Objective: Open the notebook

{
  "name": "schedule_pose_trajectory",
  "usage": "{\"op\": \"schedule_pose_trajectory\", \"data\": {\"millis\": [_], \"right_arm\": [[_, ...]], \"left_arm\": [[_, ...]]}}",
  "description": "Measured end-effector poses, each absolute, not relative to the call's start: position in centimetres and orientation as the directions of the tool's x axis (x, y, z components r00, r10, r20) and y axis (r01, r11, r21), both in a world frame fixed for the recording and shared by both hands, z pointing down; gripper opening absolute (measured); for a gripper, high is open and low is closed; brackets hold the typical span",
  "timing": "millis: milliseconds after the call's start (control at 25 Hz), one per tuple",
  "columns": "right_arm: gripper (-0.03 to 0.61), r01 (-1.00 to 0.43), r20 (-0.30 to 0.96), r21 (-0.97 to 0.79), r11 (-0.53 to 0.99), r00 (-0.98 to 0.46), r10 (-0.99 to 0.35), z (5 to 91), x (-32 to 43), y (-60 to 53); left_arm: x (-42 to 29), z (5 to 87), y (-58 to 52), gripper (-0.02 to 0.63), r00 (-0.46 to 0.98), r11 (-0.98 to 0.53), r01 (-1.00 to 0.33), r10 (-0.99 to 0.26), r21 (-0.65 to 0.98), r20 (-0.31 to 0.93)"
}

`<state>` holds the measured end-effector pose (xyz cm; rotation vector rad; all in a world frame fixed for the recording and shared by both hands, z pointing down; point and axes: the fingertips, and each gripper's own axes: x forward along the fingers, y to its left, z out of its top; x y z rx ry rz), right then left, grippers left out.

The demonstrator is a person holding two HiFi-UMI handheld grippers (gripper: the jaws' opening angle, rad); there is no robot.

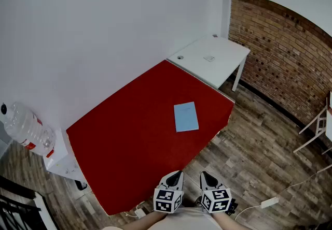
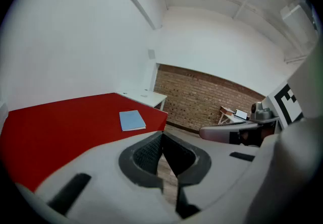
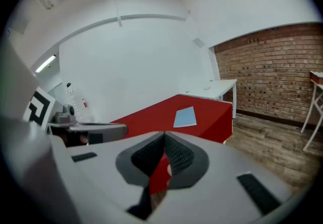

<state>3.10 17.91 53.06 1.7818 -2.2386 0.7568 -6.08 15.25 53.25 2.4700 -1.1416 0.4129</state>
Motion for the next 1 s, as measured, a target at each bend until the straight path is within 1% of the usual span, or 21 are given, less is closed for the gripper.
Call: {"op": "schedule_pose_trajectory", "data": {"millis": [160, 520, 760, 1000], "right_arm": [[0.006, -0.954, 0.439, -0.268, 0.134, -0.245, -0.865, 53.0, 2.2, 17.3], [0.006, -0.957, 0.418, -0.288, 0.036, -0.16, -0.894, 51.9, 2.0, 16.2], [0.006, -0.954, 0.427, -0.296, 0.048, -0.177, -0.887, 52.8, 2.2, 14.3], [0.006, -0.951, 0.423, -0.298, 0.087, -0.213, -0.881, 53.2, 4.2, 9.3]], "left_arm": [[-7.3, 53.3, 14.8, 0.005, 0.633, -0.607, -0.766, -0.656, 0.212, 0.411], [-9.4, 53.5, 13.4, 0.005, 0.656, -0.621, -0.748, -0.635, 0.235, 0.408], [-8.7, 53.9, 11.3, 0.005, 0.656, -0.623, -0.747, -0.63, 0.233, 0.416], [-6.8, 54.4, 6.8, 0.005, 0.627, -0.592, -0.772, -0.648, 0.232, 0.432]]}}
